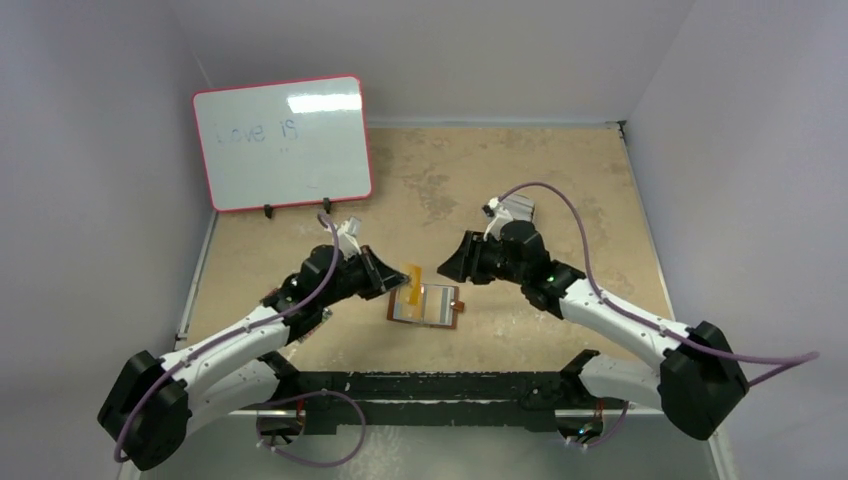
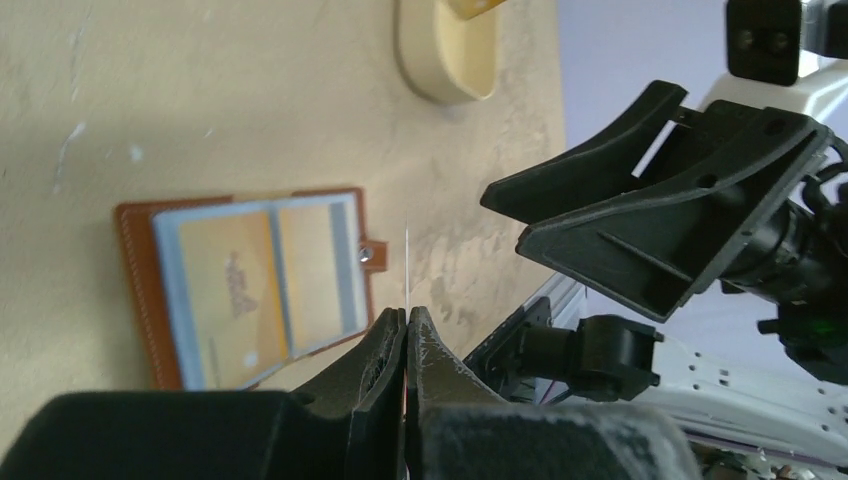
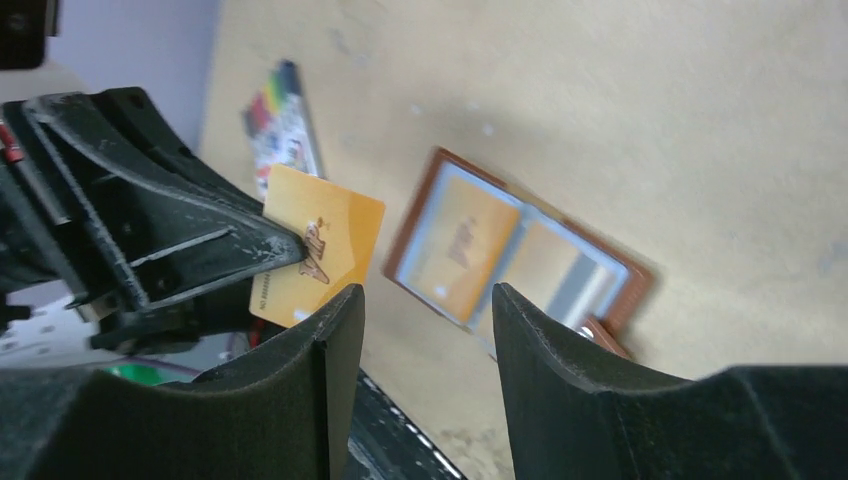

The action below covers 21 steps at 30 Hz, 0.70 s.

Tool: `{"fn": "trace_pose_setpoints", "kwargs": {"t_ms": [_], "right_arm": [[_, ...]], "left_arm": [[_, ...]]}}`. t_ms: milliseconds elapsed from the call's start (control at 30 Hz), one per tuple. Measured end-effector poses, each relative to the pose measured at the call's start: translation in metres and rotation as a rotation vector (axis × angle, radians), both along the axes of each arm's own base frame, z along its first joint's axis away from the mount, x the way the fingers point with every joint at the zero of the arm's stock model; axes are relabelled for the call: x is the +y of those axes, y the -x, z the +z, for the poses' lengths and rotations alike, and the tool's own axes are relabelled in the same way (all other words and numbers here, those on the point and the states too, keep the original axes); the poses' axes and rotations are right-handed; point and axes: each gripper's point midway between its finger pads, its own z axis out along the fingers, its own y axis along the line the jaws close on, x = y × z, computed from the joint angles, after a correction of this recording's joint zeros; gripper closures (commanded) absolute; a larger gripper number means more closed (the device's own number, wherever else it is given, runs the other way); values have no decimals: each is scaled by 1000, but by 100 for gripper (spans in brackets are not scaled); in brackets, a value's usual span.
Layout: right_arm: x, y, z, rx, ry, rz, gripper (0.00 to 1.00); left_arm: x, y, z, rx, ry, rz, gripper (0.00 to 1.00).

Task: Put the credit cards into the card holder
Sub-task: Insert the credit card into the card holder.

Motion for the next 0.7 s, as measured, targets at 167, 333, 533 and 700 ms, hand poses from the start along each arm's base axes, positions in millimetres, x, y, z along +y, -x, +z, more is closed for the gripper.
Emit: {"fn": "trace_pose_setpoints", "kwargs": {"t_ms": [167, 333, 533, 700], "right_arm": [[-4, 11, -56, 121, 137, -12, 53], [-7, 16, -88, 183, 219, -16, 61], [-10, 21, -117, 223, 304, -3, 61], [-10, 24, -132, 232, 359, 14, 62]], "left_arm": [[2, 10, -56, 143, -32, 5, 100], [-3, 17, -86, 223, -34, -15, 100], [-10, 17, -93, 229, -16, -41, 100], [-15, 15, -94, 219, 3, -59, 100]]}}
